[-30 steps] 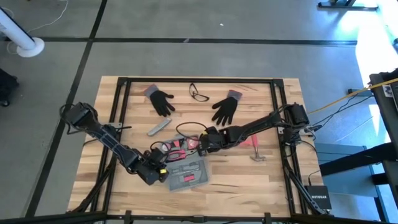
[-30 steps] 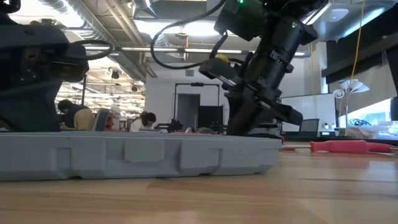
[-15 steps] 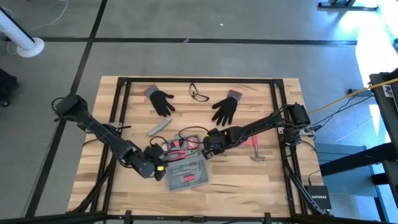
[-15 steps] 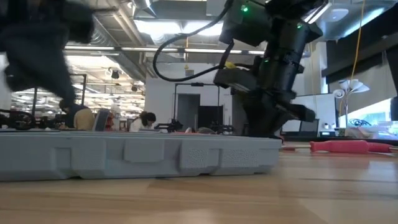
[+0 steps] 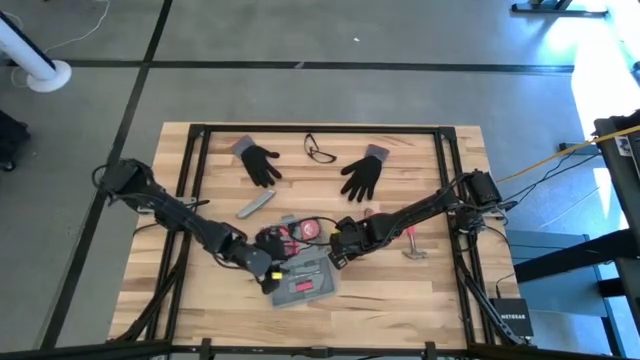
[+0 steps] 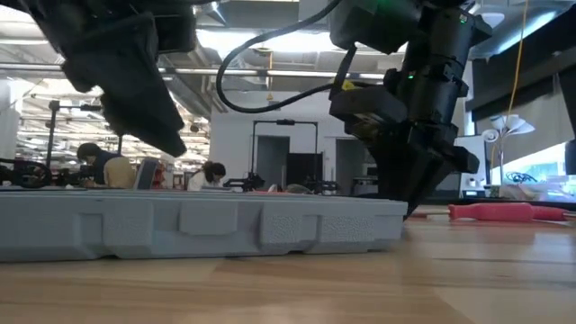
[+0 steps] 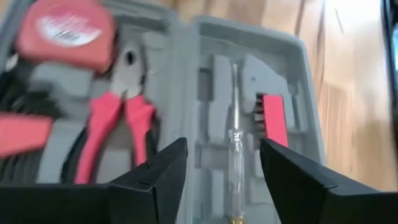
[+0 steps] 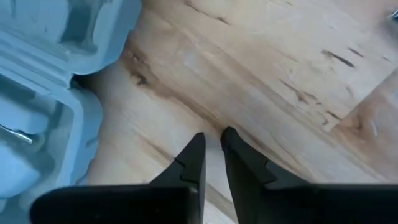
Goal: Prefit tool cases
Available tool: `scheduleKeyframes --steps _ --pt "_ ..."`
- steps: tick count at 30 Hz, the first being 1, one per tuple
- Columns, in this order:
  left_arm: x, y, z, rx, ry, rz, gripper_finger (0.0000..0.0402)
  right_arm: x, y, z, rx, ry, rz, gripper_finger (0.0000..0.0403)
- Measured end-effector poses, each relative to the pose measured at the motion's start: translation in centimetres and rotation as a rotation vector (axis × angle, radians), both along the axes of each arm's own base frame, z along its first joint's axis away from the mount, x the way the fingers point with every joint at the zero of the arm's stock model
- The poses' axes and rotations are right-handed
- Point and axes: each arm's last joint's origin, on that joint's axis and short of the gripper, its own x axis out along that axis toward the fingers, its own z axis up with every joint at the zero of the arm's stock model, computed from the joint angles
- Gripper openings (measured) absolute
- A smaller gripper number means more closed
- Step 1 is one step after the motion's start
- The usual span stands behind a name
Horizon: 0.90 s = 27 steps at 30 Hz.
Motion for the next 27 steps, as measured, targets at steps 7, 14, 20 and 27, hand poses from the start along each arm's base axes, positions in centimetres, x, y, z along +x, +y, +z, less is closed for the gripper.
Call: scheduleKeyframes --steps 7,14,20,27 --pt "2.4 -1.3 -1.3 0.109 0.042 -0.107 0.0199 0.0 -0.1 0.0 -0.003 0.000 -0.012 0.0058" --pt "2.7 -1.6 -2.5 0.059 0.118 -0.051 0.0198 0.0 -0.1 0.0 -0.005 0.000 -0.025 0.0058" --pt "2.1 -1.4 -3.0 0.075 0.196 -0.057 0.0198 0.0 -0.1 0.0 -0.020 -0.004 -0.029 0.0058" --pt "2.0 -1.3 -3.2 0.131 0.210 -0.090 0.0195 0.0 -0.2 -0.1 -0.034 -0.007 -0.033 0.0058"
